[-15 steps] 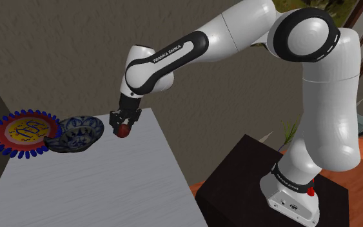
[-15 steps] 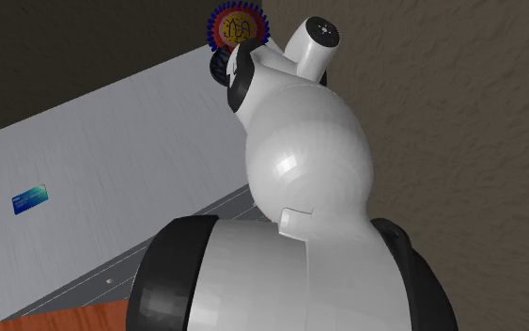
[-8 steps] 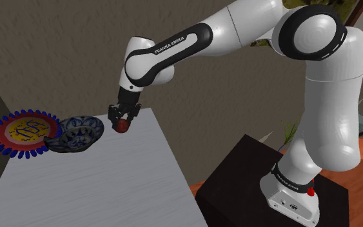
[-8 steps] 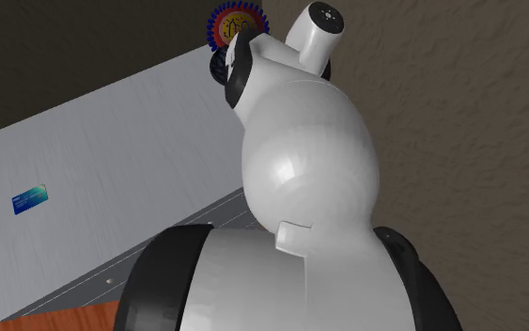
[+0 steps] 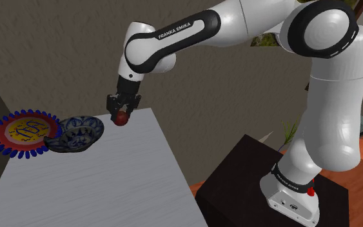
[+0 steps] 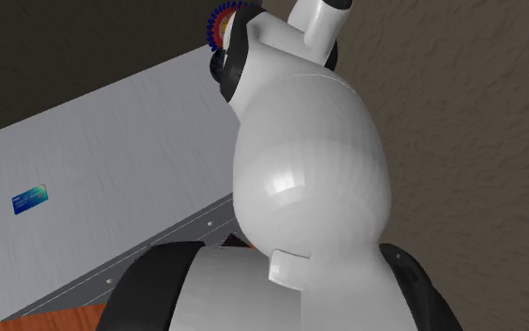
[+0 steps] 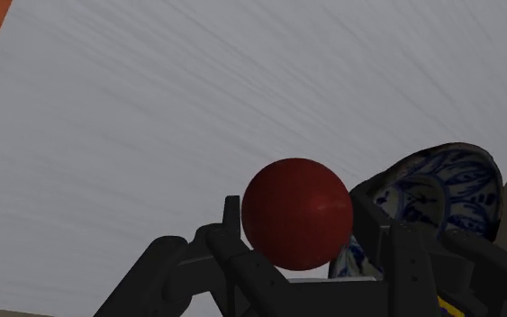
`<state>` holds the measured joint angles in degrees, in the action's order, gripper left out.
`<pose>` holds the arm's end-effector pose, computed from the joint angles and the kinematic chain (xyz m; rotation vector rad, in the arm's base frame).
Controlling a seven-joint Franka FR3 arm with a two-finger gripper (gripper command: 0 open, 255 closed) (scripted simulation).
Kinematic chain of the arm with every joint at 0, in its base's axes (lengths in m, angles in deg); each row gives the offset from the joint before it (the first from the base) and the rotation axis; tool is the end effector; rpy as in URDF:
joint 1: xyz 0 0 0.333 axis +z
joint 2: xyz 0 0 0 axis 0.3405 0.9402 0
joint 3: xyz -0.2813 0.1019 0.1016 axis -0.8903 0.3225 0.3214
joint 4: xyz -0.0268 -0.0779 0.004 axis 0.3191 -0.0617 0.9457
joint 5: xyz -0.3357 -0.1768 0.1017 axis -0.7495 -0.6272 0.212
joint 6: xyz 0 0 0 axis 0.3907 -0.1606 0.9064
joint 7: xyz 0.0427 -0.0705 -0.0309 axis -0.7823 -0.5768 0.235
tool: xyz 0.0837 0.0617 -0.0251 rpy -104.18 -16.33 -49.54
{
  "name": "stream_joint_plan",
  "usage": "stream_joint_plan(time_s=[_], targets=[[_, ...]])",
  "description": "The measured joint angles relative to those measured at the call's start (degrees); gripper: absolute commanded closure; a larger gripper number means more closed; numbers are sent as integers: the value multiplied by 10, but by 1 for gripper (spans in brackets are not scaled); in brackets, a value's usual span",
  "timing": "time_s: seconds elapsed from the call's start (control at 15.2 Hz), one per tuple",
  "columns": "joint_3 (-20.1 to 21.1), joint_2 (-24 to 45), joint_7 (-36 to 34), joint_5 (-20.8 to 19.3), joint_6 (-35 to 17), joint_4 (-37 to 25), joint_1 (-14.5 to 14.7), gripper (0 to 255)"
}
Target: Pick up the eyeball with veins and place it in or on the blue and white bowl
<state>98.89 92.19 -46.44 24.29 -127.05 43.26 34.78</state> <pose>0.5948 0.2929 0.3788 -2.7933 -0.1708 -0.0759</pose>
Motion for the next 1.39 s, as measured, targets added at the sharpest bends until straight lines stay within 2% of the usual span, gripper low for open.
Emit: stream_joint_plan(time_s=[0.99, 1.12, 1.39], targets=[[-2, -37, -29, -11, 95, -62, -1, 255], [-1, -18, -43, -19, 104, -93, 7, 255], [3, 53, -91, -46, 127, -197, 42, 255]])
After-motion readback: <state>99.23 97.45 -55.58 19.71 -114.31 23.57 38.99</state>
